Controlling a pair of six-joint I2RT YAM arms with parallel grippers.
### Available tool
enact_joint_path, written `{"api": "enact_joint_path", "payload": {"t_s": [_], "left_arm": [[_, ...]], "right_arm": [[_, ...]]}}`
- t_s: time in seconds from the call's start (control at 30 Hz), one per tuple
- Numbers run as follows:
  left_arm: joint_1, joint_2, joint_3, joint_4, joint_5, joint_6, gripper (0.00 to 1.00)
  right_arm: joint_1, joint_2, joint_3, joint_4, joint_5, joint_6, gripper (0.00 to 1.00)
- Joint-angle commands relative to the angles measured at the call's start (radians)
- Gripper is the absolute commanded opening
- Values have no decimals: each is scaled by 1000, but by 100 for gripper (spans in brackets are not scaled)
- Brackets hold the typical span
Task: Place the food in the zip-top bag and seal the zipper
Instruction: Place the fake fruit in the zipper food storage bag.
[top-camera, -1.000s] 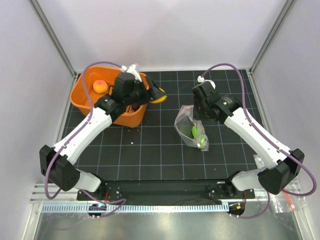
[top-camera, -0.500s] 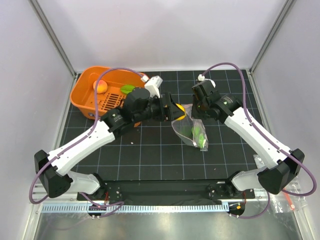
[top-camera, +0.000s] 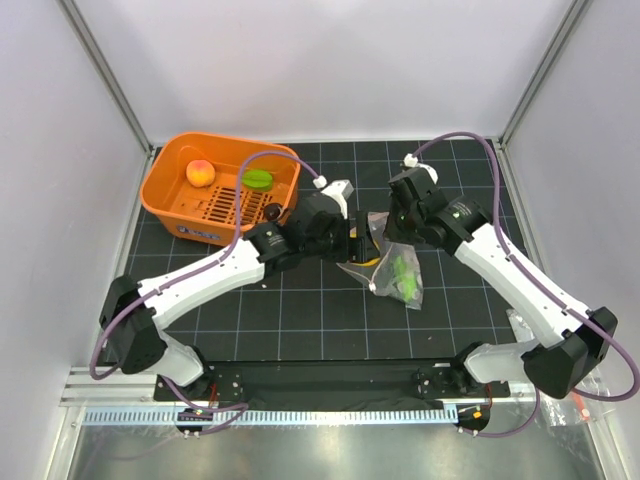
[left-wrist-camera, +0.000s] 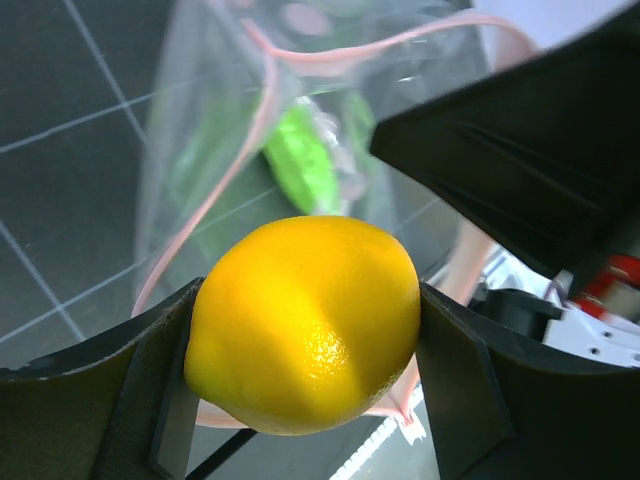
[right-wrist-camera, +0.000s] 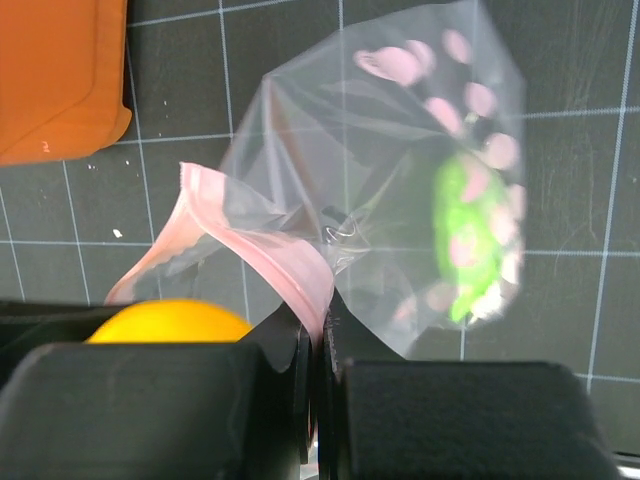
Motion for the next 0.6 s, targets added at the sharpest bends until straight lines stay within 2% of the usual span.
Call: {"api": "enact_joint_path", "payload": {"t_s": [0.0, 0.03, 0.1, 0.17, 0.4, 0.57], "left_arm": [[-13, 10, 53, -22, -59, 9, 78], [-15, 16, 65, -35, -60, 11, 80], [-16, 24, 73, -39, -63, 12, 94], [-19, 24, 80, -41, -68, 14, 100], [-22, 13, 117, -65, -77, 29, 100], [-19, -5, 181, -128, -148, 66, 100]], "right_arm": [[-2, -48, -16, 45, 7, 41, 1], [-4, -50, -18, 47, 7, 42, 1], [-2, -57, -24, 50, 7, 44, 1], [-2, -60, -27, 50, 9, 47, 1], [-2, -71, -41, 47, 18, 48, 1], [-2, -73, -41, 47, 23, 41, 1]]}}
